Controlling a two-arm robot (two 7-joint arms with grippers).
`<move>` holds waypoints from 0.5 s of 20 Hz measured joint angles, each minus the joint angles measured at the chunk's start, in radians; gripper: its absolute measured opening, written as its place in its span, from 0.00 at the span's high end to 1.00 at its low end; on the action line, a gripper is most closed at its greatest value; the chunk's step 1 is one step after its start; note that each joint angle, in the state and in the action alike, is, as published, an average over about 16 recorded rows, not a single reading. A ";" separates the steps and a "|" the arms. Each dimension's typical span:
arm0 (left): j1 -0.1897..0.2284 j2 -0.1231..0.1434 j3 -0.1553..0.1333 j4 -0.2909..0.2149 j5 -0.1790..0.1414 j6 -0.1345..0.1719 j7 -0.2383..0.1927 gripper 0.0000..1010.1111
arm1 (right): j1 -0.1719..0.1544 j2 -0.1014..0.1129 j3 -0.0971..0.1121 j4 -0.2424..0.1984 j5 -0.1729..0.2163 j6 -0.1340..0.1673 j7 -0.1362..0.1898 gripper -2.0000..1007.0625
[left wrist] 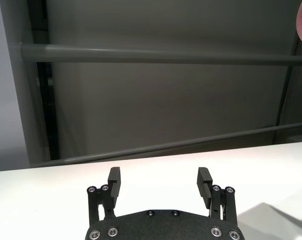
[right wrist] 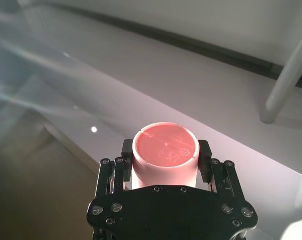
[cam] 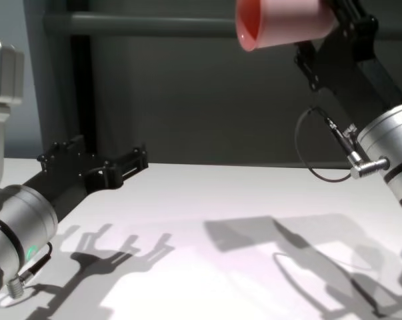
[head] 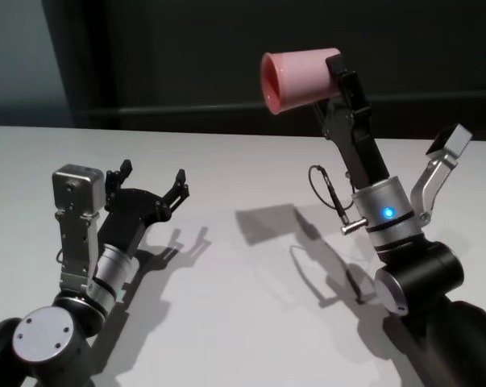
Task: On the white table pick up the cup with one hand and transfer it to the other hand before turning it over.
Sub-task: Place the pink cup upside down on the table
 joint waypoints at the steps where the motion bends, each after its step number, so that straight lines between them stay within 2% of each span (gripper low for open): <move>1: 0.000 0.000 0.000 0.000 0.000 0.000 0.000 0.01 | -0.002 0.013 -0.010 -0.014 -0.020 -0.010 -0.017 0.26; 5: 0.000 0.000 0.000 0.000 -0.001 -0.002 0.001 0.01 | -0.008 0.070 -0.053 -0.076 -0.114 -0.059 -0.100 0.26; 10: 0.000 0.000 0.000 0.001 -0.002 -0.003 0.001 0.01 | -0.012 0.148 -0.111 -0.162 -0.277 -0.133 -0.244 0.26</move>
